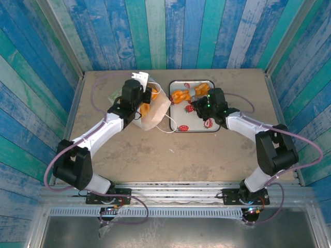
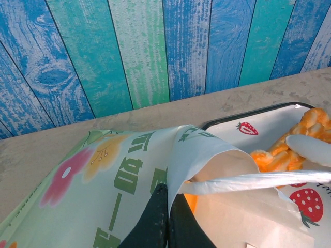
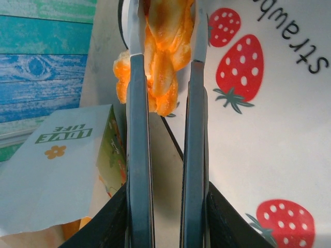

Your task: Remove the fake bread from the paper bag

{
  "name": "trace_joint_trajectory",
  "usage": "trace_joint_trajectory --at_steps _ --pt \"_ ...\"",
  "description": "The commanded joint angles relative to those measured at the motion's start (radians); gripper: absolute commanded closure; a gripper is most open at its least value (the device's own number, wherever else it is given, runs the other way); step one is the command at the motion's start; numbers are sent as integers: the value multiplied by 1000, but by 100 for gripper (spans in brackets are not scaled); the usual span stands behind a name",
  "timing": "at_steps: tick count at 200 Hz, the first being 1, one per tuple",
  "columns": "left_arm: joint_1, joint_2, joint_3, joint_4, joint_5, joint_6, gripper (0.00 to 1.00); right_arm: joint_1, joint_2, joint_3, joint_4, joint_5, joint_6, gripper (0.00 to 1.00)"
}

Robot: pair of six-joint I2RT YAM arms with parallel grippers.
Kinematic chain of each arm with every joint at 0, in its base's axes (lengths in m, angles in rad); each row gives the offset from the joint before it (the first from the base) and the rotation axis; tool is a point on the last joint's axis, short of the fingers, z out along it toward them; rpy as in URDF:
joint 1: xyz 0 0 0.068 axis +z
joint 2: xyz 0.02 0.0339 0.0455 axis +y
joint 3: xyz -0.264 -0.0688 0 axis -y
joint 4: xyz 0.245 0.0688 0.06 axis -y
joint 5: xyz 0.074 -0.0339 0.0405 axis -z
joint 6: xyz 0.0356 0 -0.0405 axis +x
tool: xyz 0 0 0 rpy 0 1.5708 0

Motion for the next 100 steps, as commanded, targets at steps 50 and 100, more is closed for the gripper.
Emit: trace_joint_trajectory --at_steps 50,100 --pt "-1 -60 -1 70 17 9 100 -15 99 73 99 31 38 71" --pt "-2 -53 2 63 16 8 100 -16 117 80 101 44 28 59"
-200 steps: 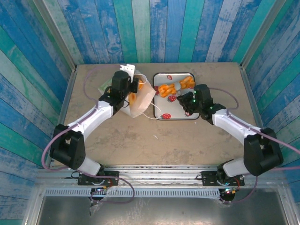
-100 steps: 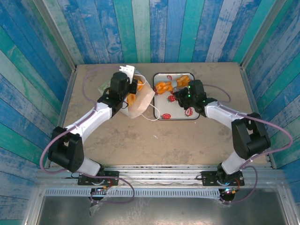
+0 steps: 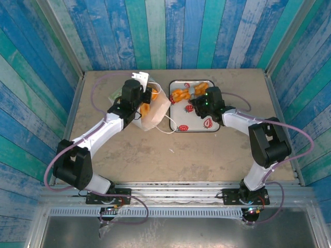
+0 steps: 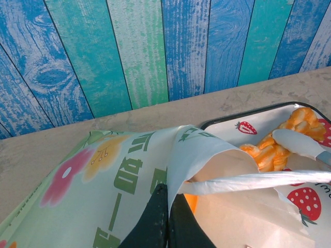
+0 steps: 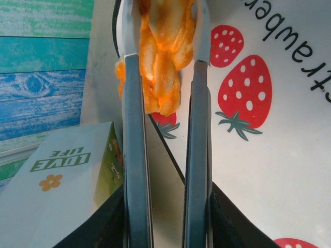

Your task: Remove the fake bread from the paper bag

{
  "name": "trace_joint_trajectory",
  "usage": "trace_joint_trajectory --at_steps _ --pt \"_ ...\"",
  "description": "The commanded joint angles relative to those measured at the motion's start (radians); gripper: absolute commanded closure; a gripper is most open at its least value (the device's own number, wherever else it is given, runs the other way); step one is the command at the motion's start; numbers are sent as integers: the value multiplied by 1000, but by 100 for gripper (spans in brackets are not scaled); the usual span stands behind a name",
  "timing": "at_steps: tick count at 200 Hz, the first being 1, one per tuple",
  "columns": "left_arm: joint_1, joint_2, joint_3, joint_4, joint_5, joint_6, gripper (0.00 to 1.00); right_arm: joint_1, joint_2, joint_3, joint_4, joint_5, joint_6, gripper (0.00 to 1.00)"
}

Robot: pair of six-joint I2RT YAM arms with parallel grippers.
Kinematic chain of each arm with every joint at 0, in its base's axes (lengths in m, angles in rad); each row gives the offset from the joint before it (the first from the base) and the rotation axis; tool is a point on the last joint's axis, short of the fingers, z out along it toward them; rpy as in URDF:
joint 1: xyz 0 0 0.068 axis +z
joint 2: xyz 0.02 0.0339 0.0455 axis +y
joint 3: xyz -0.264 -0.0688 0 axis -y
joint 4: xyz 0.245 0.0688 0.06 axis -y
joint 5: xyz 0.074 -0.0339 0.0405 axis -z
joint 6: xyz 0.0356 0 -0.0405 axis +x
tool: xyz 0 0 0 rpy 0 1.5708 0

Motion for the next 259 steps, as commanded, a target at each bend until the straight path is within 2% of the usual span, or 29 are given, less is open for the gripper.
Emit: trace_joint_trajectory --at_steps 1,23,52,97,152,168,203,226,259 --pt "-1 -53 2 64 11 8 100 -6 16 35 42 31 -5 58" --pt "-1 -49 6 57 11 9 100 -8 25 40 66 6 -10 51" --pt "-1 -48 8 53 7 8 100 -8 12 32 65 -8 -15 51" --pt "-2 -54 7 52 2 6 100 -6 -52 -21 49 -26 -18 57" --pt "-2 -59 5 51 -12 7 100 -5 -181 -117 17 -58 -47 59" --pt "-2 -60 5 52 -15 6 100 -5 -213 -116 -36 -74 -89 63" --pt "-2 -61 -1 68 -32 -8 100 7 -218 -15 -257 -149 -263 77" --pt "-2 -64 -6 82 -22 -30 100 33 -173 72 -403 -173 -382 80" --pt "-2 -72 -7 87 -24 -40 100 63 -98 152 -499 -196 -483 84"
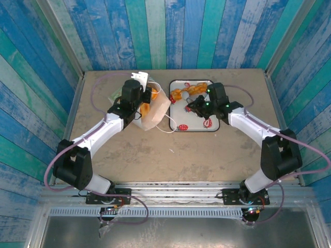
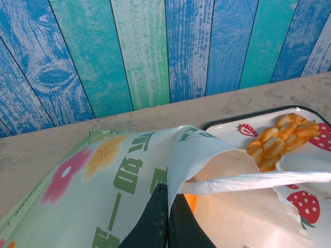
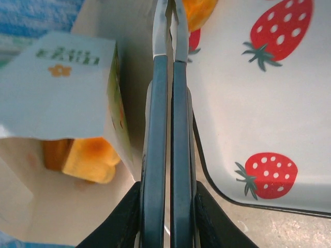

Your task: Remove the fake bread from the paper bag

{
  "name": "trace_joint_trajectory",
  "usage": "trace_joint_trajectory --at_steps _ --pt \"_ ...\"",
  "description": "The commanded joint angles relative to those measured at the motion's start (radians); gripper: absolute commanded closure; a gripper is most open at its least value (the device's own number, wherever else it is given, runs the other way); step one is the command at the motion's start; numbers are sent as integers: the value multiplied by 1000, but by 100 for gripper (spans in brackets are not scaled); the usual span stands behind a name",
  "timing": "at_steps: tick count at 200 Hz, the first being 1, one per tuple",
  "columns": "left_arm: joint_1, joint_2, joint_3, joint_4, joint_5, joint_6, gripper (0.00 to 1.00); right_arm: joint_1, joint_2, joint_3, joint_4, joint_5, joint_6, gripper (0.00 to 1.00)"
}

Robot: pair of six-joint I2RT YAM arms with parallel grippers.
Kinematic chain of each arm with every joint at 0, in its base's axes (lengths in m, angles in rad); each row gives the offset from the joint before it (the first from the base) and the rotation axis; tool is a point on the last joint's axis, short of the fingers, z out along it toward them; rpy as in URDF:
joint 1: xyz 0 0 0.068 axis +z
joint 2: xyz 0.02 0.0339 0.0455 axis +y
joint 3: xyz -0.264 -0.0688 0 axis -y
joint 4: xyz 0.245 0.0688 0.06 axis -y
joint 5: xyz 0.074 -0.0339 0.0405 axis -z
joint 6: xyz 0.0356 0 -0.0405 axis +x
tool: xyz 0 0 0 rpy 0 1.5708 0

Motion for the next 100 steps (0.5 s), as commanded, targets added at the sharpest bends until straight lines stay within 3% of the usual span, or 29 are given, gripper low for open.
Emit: trace_joint_trajectory --at_steps 1,100 --pt "-2 -73 -2 74 -15 -22 100 21 55 56 -135 -42 -133 84" --pt "-2 -80 -9 76 -11 -30 100 44 183 147 -146 -9 -174 84"
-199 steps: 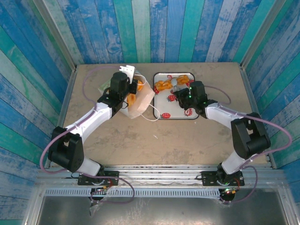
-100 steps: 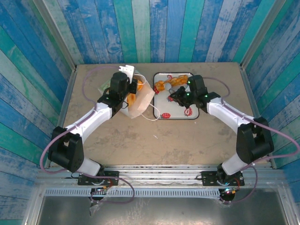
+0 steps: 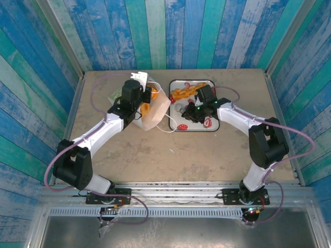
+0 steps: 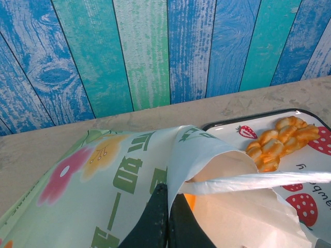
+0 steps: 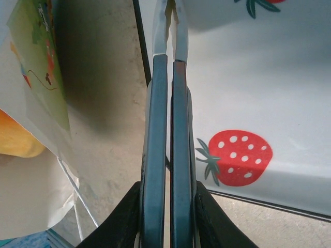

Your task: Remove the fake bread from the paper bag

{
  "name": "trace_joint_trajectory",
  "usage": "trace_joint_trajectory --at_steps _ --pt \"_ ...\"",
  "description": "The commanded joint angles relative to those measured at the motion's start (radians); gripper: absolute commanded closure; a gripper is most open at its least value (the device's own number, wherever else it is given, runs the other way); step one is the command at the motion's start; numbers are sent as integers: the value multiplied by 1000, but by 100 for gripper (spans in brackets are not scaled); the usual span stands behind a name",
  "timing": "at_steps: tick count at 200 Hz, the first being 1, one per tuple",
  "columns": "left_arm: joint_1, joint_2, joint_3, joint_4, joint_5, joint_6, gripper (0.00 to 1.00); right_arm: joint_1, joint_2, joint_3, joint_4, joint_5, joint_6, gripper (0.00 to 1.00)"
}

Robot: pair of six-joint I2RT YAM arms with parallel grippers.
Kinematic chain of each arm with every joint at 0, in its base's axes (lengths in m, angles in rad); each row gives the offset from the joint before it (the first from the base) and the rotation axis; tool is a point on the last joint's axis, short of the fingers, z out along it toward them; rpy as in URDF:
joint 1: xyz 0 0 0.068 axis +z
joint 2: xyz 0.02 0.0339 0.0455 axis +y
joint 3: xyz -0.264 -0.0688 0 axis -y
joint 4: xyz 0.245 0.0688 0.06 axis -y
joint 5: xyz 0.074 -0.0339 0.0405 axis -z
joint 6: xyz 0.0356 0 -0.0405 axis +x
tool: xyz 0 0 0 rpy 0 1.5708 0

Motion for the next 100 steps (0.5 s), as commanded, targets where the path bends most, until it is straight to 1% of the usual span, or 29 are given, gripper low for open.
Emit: trace_joint_trajectory --at_steps 1,44,100 --pt "-2 -81 -5 68 -8 -16 100 0 24 52 2 15 -24 84" --pt "-1 -84 -7 70 -6 -16 100 -11 57 97 16 35 -38 84" --pt "-2 -72 -5 72 3 -17 100 -43 91 129 43 27 -46 85"
